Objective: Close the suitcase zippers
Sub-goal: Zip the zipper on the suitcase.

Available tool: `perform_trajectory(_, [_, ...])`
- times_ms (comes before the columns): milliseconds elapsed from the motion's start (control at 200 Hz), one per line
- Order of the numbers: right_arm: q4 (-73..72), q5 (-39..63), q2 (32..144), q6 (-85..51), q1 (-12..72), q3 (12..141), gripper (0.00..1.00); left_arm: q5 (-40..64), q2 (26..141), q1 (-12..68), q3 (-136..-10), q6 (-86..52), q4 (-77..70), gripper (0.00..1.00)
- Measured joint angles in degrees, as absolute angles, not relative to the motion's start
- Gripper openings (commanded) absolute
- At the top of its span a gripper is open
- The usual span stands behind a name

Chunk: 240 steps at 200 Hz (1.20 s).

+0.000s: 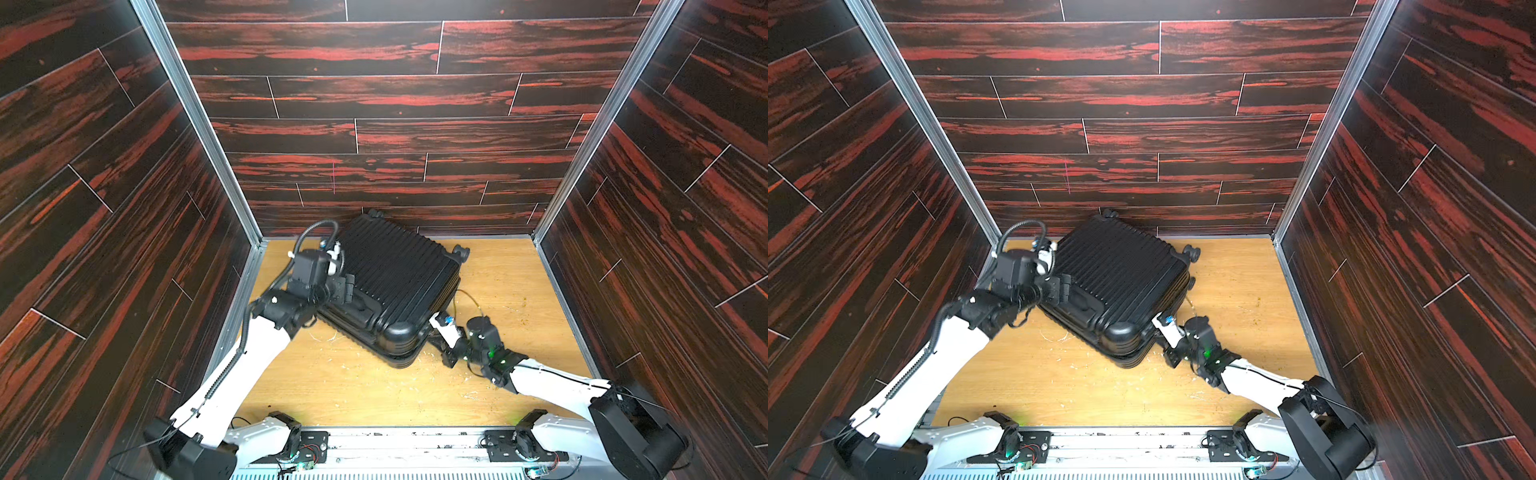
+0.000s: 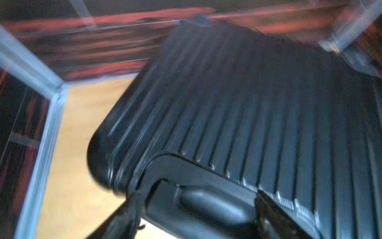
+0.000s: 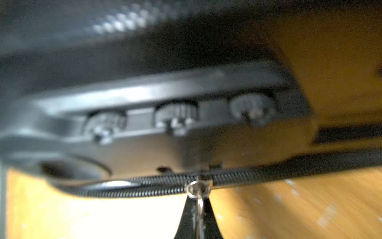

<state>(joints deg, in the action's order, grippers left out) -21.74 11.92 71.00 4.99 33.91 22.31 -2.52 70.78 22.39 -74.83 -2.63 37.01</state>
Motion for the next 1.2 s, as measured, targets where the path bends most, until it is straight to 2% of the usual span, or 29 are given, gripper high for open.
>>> perform_trajectory(266, [-19.92,16.32,71.00,4.51,26.24,22.87,0.00,16.82,78.22,19.97,-82.35,28.99,52.18,0.95])
perform_trajectory(416, [-19.25,17.19,71.02,4.29,25.04,23.31,0.00,23.64,78.65,19.99,-81.43,44.23,56.55,0.94])
perform_trajectory(566, [-19.20,17.58,71.02,3.64,24.99,23.38,0.00,25.17,81.52,19.99,-81.71,52.90,58.04,0.89])
perform_trajectory(782, [-18.79,18.85,71.05,3.42,24.95,23.42,0.00,23.57,88.05,19.99,-82.43,60.47,58.50,0.87])
perform_trajectory(1002, [-18.20,19.86,71.07,3.05,24.84,23.64,0.00,21.32,90.45,21.39,-84.82,64.38,58.94,0.77])
perform_trajectory(1097, [-17.04,19.94,71.09,3.14,24.77,24.18,0.00,20.93,91.29,22.31,-85.14,65.71,59.57,0.61])
perform_trajectory(1202, [-15.64,19.90,71.09,3.60,24.77,24.69,0.00,20.60,91.48,23.29,-85.19,66.54,59.37,0.59])
